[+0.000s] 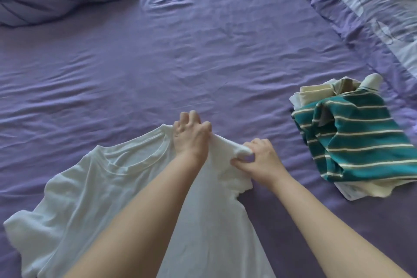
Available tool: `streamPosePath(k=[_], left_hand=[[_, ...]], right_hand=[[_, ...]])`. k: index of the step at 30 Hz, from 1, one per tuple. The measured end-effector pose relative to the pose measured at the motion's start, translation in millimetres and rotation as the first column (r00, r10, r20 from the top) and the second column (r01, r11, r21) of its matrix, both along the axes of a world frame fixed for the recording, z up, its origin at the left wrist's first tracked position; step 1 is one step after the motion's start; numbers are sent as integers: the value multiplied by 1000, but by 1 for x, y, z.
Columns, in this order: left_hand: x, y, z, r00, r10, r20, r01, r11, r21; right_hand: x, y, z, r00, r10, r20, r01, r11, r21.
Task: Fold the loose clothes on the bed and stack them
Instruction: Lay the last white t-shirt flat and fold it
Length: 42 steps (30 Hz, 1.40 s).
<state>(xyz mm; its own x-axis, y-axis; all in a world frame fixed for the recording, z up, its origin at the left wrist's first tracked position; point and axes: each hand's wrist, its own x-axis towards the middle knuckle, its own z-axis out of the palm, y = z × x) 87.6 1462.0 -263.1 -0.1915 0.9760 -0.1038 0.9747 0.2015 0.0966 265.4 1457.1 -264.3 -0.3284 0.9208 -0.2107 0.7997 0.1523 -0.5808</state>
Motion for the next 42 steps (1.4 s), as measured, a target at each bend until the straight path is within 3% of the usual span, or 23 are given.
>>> streamPosePath(k=[2,4,5,7,8,9,12,14,16,18,23,26,29,31,35,38,42], left_hand=[[-3,1,5,976,173,132,-170,985,-33],[-3,3,9,888,319,331,-285,947,-148],[-2,4,11,780,395,485,-325,918,-225],[4,6,18,400,518,756,-363,847,-389],[6,6,22,251,543,801,-350,823,-448],[6,5,25,197,544,815,-322,822,-471],[1,1,24,305,506,807,-231,861,-453],[-8,-4,20,517,423,744,-164,902,-399],[-17,-11,17,762,291,578,-98,935,-342],[-23,-18,15,845,231,483,-94,952,-291],[-31,-49,8,965,129,227,-108,989,-103],[-46,-77,4,978,141,154,-118,982,-147],[-73,-114,1,966,238,98,-212,953,-218],[-98,-140,1,953,300,35,-285,930,-233],[-165,-187,13,860,504,-76,-510,842,-176],[-214,-212,24,772,633,-56,-626,741,-242],[-247,-230,27,733,680,19,-619,679,-394]], right_hand=[[5,-4,9,980,-95,-175,80,993,-92],[2,-12,17,976,-134,-169,118,988,-103],[-2,-17,18,986,-125,-111,119,991,-61],[-15,-31,20,998,-63,-6,63,994,86],[-23,-40,23,1000,-18,-2,18,990,141],[-32,-49,25,999,35,-12,-33,986,163],[-52,-76,21,962,264,71,-269,959,88],[-57,-92,20,908,372,191,-390,919,64],[-54,-103,22,891,368,266,-417,896,156],[-47,-113,19,881,377,287,-444,868,223],[-43,-121,16,823,434,366,-509,849,138],[-59,-122,19,795,445,413,-516,853,74],[-85,-128,11,757,549,354,-562,824,-74],[-103,-137,5,752,549,365,-564,822,-74],[-147,-161,-2,711,612,347,-619,778,-105],[-184,-179,-4,659,681,318,-687,718,-113],[-230,-199,-5,622,737,264,-739,664,-113]])
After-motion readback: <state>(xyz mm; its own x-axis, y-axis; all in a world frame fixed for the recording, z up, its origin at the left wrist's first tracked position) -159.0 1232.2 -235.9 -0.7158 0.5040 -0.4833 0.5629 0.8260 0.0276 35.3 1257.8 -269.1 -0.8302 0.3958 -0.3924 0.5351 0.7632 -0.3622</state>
